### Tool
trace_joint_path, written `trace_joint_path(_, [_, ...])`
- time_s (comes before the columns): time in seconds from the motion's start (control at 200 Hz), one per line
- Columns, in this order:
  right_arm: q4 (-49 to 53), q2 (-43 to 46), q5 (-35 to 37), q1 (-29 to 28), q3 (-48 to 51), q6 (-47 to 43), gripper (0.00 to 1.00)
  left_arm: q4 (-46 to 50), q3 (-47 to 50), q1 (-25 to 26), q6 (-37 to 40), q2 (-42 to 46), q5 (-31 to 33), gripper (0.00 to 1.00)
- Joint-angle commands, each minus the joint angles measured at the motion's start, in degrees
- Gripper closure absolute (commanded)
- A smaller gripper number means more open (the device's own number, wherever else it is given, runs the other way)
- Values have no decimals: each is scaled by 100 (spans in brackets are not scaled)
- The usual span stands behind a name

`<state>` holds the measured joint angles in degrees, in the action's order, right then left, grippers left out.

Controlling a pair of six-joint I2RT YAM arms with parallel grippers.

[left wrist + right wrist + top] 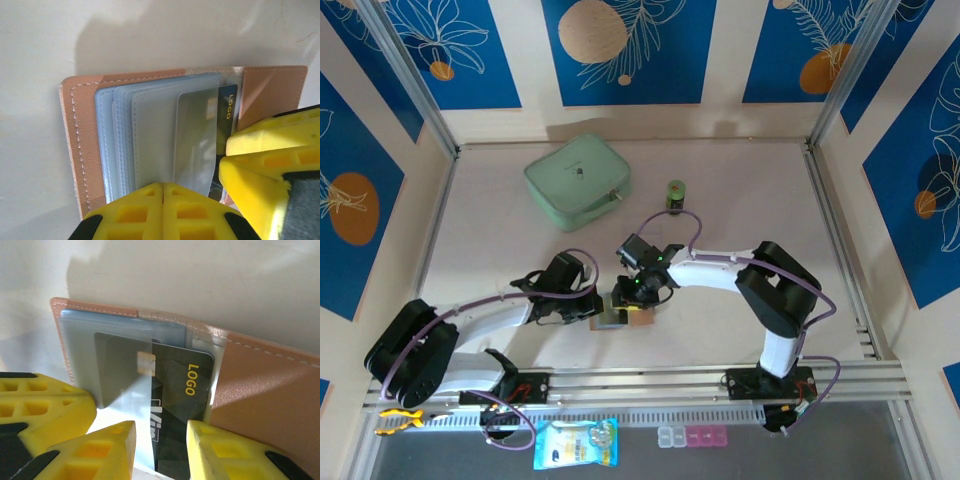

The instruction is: Take the credit cards out of the card holder

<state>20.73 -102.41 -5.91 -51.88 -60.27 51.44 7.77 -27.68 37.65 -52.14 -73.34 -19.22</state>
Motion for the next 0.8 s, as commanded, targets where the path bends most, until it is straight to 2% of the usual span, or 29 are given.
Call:
trace_joint_path(0.0, [151, 267, 48, 33, 24, -66, 67, 123, 44, 49, 56, 19, 67, 95])
trace_joint_path(0.43, [168, 495, 108, 148, 260, 14, 67, 330, -239, 87, 112, 109, -26, 95])
trace_joint_path(0.795, [-134, 428, -222, 286, 476, -2, 67, 203, -318, 175, 134, -166, -50, 96])
